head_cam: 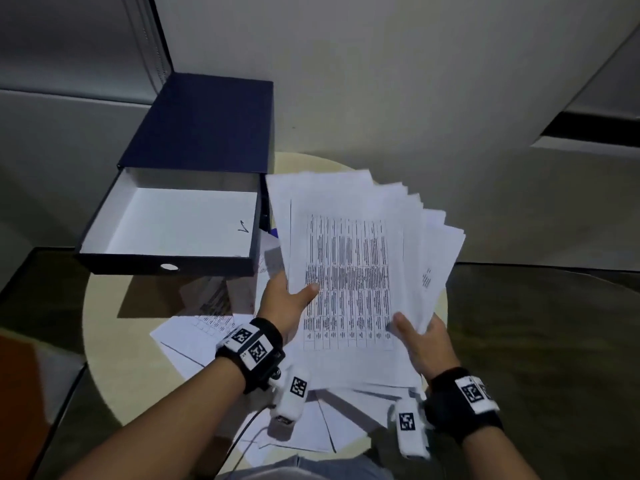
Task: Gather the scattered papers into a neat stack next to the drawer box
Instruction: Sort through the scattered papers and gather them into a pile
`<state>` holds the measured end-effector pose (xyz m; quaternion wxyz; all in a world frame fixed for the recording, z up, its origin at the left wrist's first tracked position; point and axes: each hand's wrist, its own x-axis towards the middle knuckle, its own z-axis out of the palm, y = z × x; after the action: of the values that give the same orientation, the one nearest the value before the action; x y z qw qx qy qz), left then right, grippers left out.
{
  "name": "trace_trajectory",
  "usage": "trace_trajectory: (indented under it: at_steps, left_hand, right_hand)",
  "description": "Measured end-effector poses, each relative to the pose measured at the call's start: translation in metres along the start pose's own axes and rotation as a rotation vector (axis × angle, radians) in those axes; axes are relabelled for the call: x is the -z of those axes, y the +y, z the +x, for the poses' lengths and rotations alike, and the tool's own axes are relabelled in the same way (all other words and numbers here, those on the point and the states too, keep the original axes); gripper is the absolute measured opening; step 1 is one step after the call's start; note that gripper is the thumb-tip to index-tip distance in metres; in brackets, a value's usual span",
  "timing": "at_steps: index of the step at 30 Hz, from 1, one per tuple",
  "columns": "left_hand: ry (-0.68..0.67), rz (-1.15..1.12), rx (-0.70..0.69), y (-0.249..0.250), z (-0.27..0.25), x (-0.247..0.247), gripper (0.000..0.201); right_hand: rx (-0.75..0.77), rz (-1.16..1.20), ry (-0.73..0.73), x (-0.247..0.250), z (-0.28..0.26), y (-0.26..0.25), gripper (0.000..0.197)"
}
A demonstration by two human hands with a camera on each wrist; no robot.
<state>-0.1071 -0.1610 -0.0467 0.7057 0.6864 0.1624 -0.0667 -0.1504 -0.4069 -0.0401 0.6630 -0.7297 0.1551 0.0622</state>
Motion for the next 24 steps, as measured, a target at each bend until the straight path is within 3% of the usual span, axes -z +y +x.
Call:
trace_trajectory:
  at_steps: [1, 2, 4, 6, 7, 9, 11, 13, 16, 20, 23, 24]
  left_hand:
    - [0.008, -0.007, -0.033, 0.003, -0.001, -0.001, 0.032]
    - [0.016, -0.018, -0.061, 0.006, -0.003, 0.000, 0.031]
    - [0.015, 0.000, -0.086, 0.005, 0.000, 0.005, 0.044]
    - [-0.007, -0.011, -0.108, 0.005, 0.001, 0.010, 0.042]
    - [-0.038, 0.000, -0.127, 0.005, -0.002, 0.012, 0.042]
    - [-0.058, 0.067, -0.133, 0.000, -0.003, 0.012, 0.052]
    - [-0.038, 0.138, -0.141, -0.006, -0.002, 0.012, 0.052]
    - [-0.003, 0.179, -0.103, -0.005, -0.003, 0.012, 0.046]
    - [-0.059, 0.289, -0.065, 0.003, -0.007, 0.009, 0.025]
    - [-0.176, 0.332, -0.050, 0.003, -0.012, 0.006, 0.026]
    - [-0.250, 0.320, -0.085, 0.002, -0.018, 0.010, 0.029]
    - [-0.231, 0.320, -0.093, 0.001, -0.020, 0.012, 0.026]
  right_hand:
    - [0.020, -0.001, -0.004, -0.002, 0.002, -0.003, 0.049]
    - [0.032, -0.052, 0.039, -0.001, 0.008, 0.002, 0.046]
    - [-0.010, -0.153, 0.095, 0.003, 0.020, 0.014, 0.066]
    - [-0.224, -0.125, 0.115, 0.002, 0.025, 0.024, 0.078]
    - [-0.297, -0.102, 0.096, 0.003, 0.024, 0.027, 0.076]
    - [-0.345, -0.053, 0.122, 0.001, 0.020, 0.021, 0.051]
    - [-0.322, -0.066, 0.151, 0.001, 0.021, 0.023, 0.025]
    - [-0.202, -0.124, 0.172, -0.004, 0.022, 0.025, 0.036]
    - [-0.240, -0.130, 0.186, -0.015, 0.018, 0.019, 0.040]
    - [-0.172, -0.044, 0.154, -0.026, 0.023, 0.020, 0.004]
    - [-0.148, 0.007, 0.140, -0.027, 0.022, 0.025, 0.028]
    - [-0.114, 0.012, 0.152, -0.025, 0.021, 0.024, 0.028]
